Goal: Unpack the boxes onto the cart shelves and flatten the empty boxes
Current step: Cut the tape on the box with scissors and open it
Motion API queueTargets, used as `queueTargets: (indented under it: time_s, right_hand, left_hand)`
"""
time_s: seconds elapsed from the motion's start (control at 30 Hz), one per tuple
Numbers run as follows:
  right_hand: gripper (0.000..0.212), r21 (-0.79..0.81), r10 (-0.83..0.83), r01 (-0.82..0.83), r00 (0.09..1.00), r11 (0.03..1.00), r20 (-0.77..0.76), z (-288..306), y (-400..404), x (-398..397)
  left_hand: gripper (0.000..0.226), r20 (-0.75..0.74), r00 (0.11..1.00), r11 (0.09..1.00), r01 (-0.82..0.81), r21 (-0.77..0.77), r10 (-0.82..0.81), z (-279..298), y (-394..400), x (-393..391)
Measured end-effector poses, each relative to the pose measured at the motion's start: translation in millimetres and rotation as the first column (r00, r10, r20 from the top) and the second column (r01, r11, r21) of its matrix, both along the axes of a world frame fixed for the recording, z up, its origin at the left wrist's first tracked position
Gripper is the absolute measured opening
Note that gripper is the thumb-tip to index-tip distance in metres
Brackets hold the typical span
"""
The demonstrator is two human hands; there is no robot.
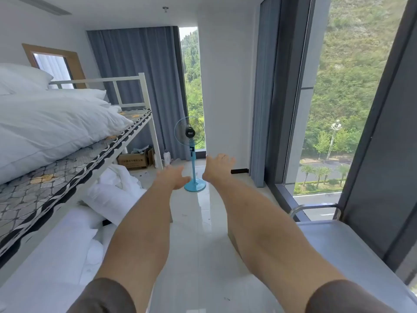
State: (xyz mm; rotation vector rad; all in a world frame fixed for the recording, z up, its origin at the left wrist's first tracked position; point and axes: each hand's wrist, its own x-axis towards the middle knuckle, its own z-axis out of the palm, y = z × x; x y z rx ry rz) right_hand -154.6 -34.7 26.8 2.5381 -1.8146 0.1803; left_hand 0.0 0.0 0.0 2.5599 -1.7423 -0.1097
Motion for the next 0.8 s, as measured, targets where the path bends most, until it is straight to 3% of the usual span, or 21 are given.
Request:
queueTargets:
  time_s: [0.47, 0.8]
  right_hand:
    - [0.048, 0.023, -0.145, 0.145, 0.989, 0.989, 0.000, -4, -182, 89]
    - [0.053, 0.096, -0.135, 0.144, 0.986, 0.985, -0.101, -31, -341, 148]
  left_hand:
    - [0.066, 0.039, 0.999, 0.999, 0.023, 0.026, -0.024, 4, -192, 93]
    - [0.061, -0.014, 0.999, 0.995, 0.053, 0.086, -0.052, -43, -341, 157]
